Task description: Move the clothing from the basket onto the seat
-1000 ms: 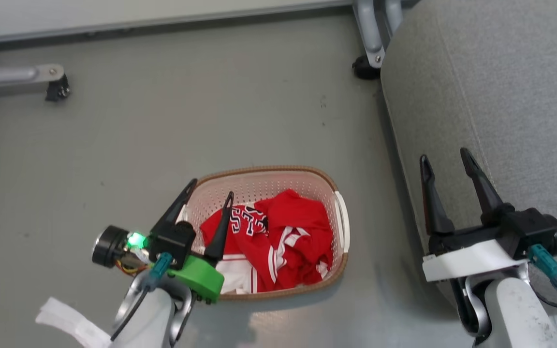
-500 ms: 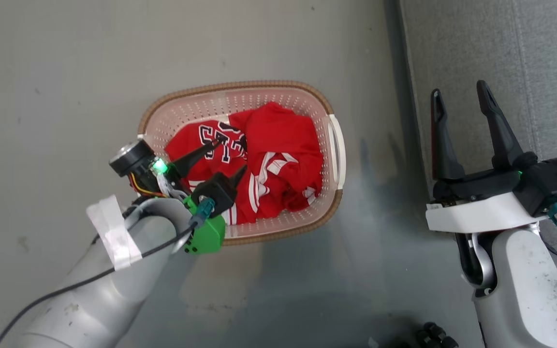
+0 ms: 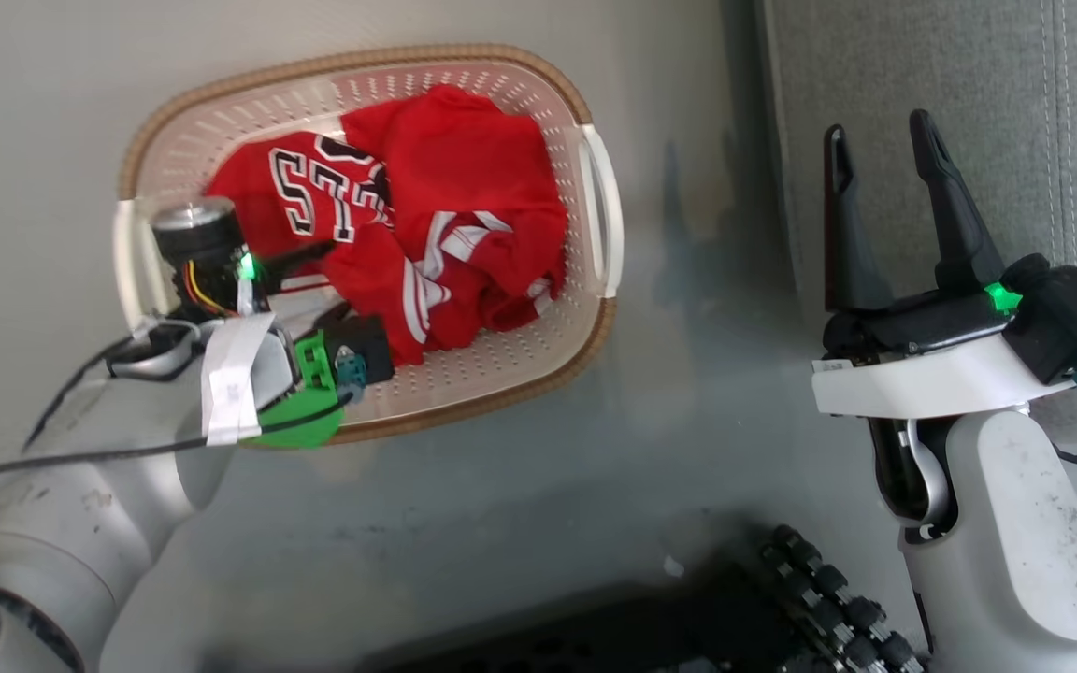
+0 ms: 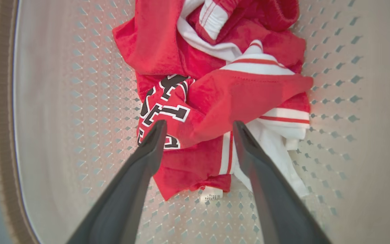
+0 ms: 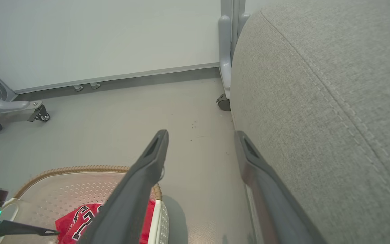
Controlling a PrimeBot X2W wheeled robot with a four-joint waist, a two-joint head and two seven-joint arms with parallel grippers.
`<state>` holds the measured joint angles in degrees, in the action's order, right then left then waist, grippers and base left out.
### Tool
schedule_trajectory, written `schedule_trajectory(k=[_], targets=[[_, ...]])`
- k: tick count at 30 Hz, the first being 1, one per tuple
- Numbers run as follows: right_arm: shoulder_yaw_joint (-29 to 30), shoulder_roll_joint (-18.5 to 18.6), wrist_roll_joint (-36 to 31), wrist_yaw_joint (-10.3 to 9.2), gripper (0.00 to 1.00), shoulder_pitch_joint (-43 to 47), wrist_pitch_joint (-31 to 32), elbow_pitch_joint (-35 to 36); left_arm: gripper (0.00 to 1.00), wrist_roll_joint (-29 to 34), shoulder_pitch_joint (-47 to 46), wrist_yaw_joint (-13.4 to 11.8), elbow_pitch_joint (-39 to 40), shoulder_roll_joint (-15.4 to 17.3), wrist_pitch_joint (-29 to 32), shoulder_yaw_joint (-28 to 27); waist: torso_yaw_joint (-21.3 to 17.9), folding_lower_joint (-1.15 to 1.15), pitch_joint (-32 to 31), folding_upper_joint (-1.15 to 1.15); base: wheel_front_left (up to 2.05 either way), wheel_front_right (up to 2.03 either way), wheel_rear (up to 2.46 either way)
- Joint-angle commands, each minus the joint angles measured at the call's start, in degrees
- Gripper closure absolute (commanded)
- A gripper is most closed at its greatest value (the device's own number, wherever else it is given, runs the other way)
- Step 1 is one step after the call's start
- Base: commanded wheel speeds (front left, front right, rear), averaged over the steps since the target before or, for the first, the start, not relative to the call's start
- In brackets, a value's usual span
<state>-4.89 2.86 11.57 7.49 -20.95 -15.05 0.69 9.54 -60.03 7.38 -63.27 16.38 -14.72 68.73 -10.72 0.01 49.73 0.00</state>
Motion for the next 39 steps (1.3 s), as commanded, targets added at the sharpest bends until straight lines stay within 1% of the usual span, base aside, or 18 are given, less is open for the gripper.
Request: schedule_trajectory(k=[1,4,8,14,17,19,20,21,27,30,34,39], targets=[[-0.16,0.04,0.53,0.0,0.0,-0.88,-0.19,0.05,0.0,0.19,-1.24,0.09,-0.84,0.03,-0.21,0.67,-2.93,-0.01,3.53,0.0,0.0,0.0,0.0],[0.1,0.07,2.04,0.0,0.0,-1.33,-0.18,-0.24,0.0,0.64,-2.83,0.09,-3.44,-0.32,-0.32,2.72,-3.17,-0.01,4.62,0.0,0.0,0.0,0.0],[-0.21,0.04,3.1,0.0,0.0,-2.17,-0.18,-0.4,0.0,1.84,-4.13,0.1,-6.82,-0.94,-0.03,4.08,-3.55,-0.01,5.74,0.0,0.0,0.0,0.0],[0.6,0.08,4.13,0.0,0.0,-2.84,-0.18,-0.45,0.0,3.39,-6.64,0.06,-8.4,-1.41,0.18,4.45,-3.97,-0.01,7.17,0.0,0.0,0.0,0.0],[0.82,0.1,4.25,0.0,0.0,-2.76,-0.17,-0.68,0.0,2.91,-6.98,-0.97,-8.33,-1.64,-0.03,4.36,-4.12,-0.01,7.52,0.0,0.0,0.0,0.0],[1.24,0.15,4.9,-0.01,0.0,-2.67,-0.16,-0.97,0.0,2.84,-6.86,-0.8,-8.6,-1.51,-0.09,4.4,-4.27,-0.01,7.58,0.0,0.0,0.0,0.0],[1.41,0.18,5.17,-0.04,0.0,-2.58,-0.16,-1.19,0.55,2.74,-6.8,-0.72,-8.72,-1.45,-0.09,4.4,-4.32,-0.01,7.56,0.0,0.0,0.0,0.0],[1.49,0.19,5.32,-0.06,0.0,-2.58,-0.16,-1.34,1.0,2.65,-6.76,-0.68,-8.75,-1.45,-0.13,4.42,-4.36,-0.01,7.53,0.0,0.0,0.0,0.0],[2.19,0.31,5.48,-0.1,0.0,-1.56,-0.11,-2.17,1.0,0.31,-5.09,-2.18,-8.25,-2.04,-0.45,3.41,-3.86,-0.01,5.66,0.0,0.0,0.0,0.0],[2.23,0.3,5.15,-0.1,0.0,-1.04,-0.12,-2.92,1.0,-1.87,-3.09,-3.63,-7.34,-2.58,-0.52,1.88,-3.21,-0.01,3.35,0.0,0.0,0.0,0.0],[2.66,0.19,4.36,-0.04,0.0,0.12,-0.12,-3.73,1.0,-5.78,0.62,-5.49,-2.62,-3.22,-0.47,-0.79,-1.99,-0.01,-0.93,0.0,0.0,0.0,0.0],[3.43,0.12,2.68,-0.04,0.0,2.6,-0.12,-5.04,1.0,-11.61,6.95,-8.13,4.72,-3.1,-0.43,-4.63,0.04,-0.01,-8.45,0.0,0.0,0.0,0.0]])
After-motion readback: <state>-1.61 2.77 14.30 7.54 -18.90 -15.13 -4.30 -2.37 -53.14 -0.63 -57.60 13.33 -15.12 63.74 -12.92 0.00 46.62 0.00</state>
